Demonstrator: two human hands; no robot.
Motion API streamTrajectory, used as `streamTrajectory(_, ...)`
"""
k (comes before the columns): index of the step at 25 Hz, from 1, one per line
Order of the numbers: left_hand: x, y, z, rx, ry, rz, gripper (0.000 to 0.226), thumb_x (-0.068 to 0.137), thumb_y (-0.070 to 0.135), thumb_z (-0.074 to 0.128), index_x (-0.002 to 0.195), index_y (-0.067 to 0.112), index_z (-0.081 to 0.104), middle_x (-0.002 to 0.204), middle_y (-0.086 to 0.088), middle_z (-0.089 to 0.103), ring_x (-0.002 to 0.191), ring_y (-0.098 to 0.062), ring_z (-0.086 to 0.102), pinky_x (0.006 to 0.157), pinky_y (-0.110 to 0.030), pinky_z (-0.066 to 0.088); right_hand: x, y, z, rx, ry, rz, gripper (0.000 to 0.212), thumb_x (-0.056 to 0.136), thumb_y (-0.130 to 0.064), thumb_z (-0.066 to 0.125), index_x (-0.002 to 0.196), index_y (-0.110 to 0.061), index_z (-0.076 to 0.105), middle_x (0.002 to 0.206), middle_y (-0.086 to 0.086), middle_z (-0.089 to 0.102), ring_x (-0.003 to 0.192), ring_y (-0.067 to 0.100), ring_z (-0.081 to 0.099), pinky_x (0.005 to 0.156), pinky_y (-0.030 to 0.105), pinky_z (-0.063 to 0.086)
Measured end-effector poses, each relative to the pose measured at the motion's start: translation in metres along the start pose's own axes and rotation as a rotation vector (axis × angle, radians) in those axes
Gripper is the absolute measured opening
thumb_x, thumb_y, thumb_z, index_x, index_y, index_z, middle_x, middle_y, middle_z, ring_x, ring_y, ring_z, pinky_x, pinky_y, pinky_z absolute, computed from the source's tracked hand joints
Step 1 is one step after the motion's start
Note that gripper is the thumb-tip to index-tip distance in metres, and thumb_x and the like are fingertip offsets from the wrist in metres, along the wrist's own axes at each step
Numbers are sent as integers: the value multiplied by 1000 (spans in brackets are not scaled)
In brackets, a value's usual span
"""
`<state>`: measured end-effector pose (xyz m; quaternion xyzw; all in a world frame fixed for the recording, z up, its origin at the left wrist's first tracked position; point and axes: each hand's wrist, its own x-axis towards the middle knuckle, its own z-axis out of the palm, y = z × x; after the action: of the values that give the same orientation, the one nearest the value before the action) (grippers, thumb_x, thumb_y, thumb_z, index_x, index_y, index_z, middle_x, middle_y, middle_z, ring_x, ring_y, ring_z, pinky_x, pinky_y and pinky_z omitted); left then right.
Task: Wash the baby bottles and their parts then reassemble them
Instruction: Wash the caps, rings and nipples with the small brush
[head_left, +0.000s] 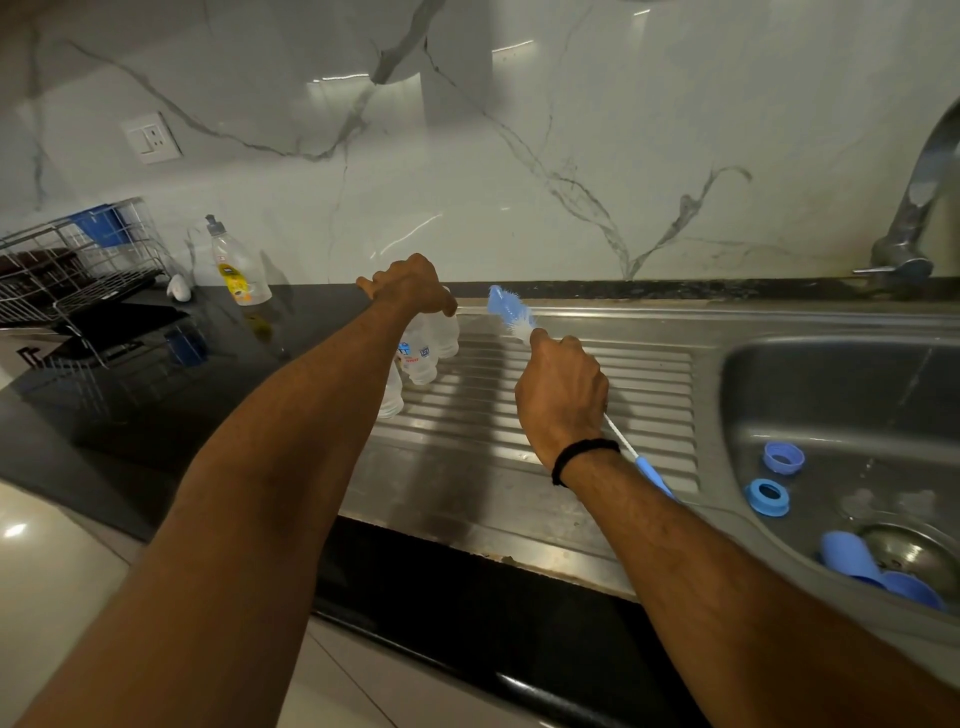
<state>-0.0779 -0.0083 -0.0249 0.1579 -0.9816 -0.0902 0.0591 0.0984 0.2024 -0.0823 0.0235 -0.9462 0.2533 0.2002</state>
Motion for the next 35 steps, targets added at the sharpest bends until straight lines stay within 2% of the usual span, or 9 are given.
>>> streamTrajectory(5, -16, 2, -4, 17, -20, 7, 86, 41, 65, 76, 114, 23, 61, 110, -6, 67, 106, -35, 63, 102, -61, 43, 0, 0, -1, 13, -8, 2, 31, 100, -12, 49, 130, -11, 54, 104, 11, 60, 90, 25, 62, 73, 37, 54)
streamTrajectory(9, -22, 0, -8, 12, -4, 11, 88, 51, 65, 79, 125, 22, 57, 121, -7, 64, 113, -36, 59, 105, -61, 39, 0, 0, -1, 22, -16, 4, 30, 100, -12, 49, 129, -10, 54, 104, 11, 59, 90, 25, 62, 73, 37, 54)
streamTrajectory(17, -50, 8, -20, -114, 157, -39, 71, 77, 57, 75, 135, 23, 54, 136, -9, 57, 129, -36, 48, 113, -56, 29, 2, 0, 0, 12, 4, 19, 30, 100, -12, 48, 130, -11, 54, 103, 10, 60, 89, 25, 62, 72, 37, 53)
streamTrajectory(22, -76, 21, -31, -317, 317, 6, 60, 82, 51, 69, 133, 20, 60, 132, -8, 62, 124, -31, 53, 104, -46, 44, 2, -1, 0, -18, 27, 36, 27, 101, -11, 47, 126, -14, 56, 100, 8, 59, 88, 25, 62, 69, 36, 48)
streamTrajectory(26, -116, 45, -35, -429, 408, 123, 48, 88, 38, 68, 129, 13, 63, 127, -11, 67, 121, -28, 59, 106, -40, 44, 2, 1, -21, -10, 50, 70, 28, 101, -7, 42, 124, -14, 57, 103, 9, 59, 92, 27, 61, 69, 36, 41)
streamTrajectory(31, -168, 82, -26, -557, 426, 192, 43, 89, 33, 69, 125, 10, 67, 119, -15, 70, 111, -27, 65, 100, -35, 46, -12, 19, -59, -38, 78, 97, 27, 102, -7, 39, 116, -13, 61, 110, 9, 62, 100, 29, 61, 79, 39, 46)
streamTrajectory(35, -204, 134, -5, -697, 369, 191, 39, 87, 28, 70, 121, 8, 69, 107, -14, 73, 104, -30, 67, 97, -38, 51, -22, 63, -96, -89, 141, 99, 29, 100, -7, 38, 113, -14, 63, 111, 9, 63, 100, 30, 61, 79, 38, 45)
